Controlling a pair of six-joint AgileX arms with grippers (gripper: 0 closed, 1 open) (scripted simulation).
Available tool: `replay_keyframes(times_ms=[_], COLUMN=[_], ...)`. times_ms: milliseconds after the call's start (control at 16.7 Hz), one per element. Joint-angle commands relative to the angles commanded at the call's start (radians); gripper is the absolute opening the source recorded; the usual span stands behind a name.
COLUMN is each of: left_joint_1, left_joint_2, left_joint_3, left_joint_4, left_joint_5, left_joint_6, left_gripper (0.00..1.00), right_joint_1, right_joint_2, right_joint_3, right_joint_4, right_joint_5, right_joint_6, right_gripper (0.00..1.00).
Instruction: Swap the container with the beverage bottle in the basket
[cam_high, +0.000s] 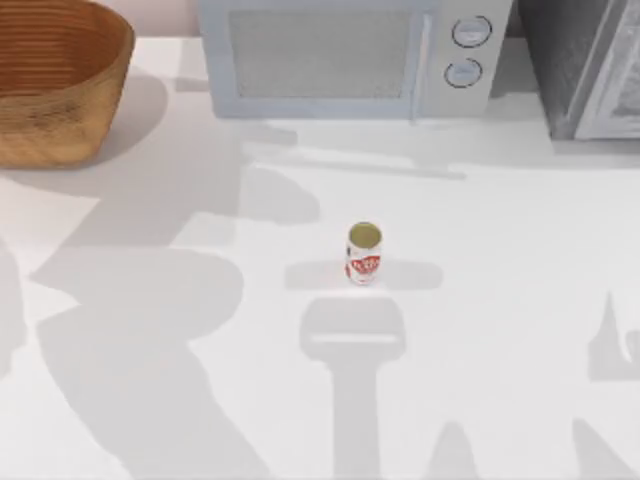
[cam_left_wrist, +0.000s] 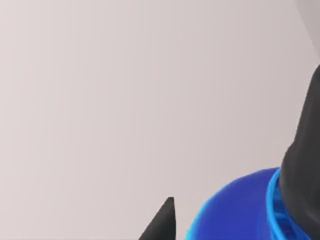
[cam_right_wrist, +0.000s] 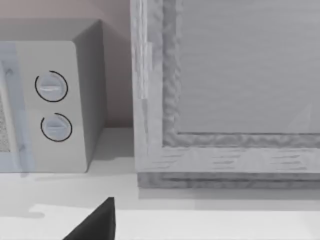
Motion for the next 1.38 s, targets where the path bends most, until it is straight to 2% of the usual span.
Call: replay_keyframes(times_ms=[300, 600, 1080, 1380], left_joint_1=[-0.046, -0.060, -0.056, -0.090], left_joint_2=[0.016, 0.065, 0.074, 0.104], left_joint_3=[0.153, 0.190, 0.188, 0.175], left_joint_4=[-0.474, -0.743, -0.772, -0.709], left_joint_5=[0.136, 0.219, 0.228, 0.200], left_joint_6=[0.061, 0.062, 0.059, 0.029], left_gripper=[0.00, 0.00, 0.00, 0.00], right_joint_1=[0.000, 0.000, 0.000, 0.000], right_joint_2=[0.000, 0.000, 0.000, 0.000], right_joint_3=[0.000, 0.000, 0.000, 0.000], right_joint_4=[0.000, 0.000, 0.000, 0.000], right_joint_5=[0.000, 0.000, 0.000, 0.000], right_joint_6=[0.000, 0.000, 0.000, 0.000], right_gripper=[1.00, 1.00, 1.00, 1.00])
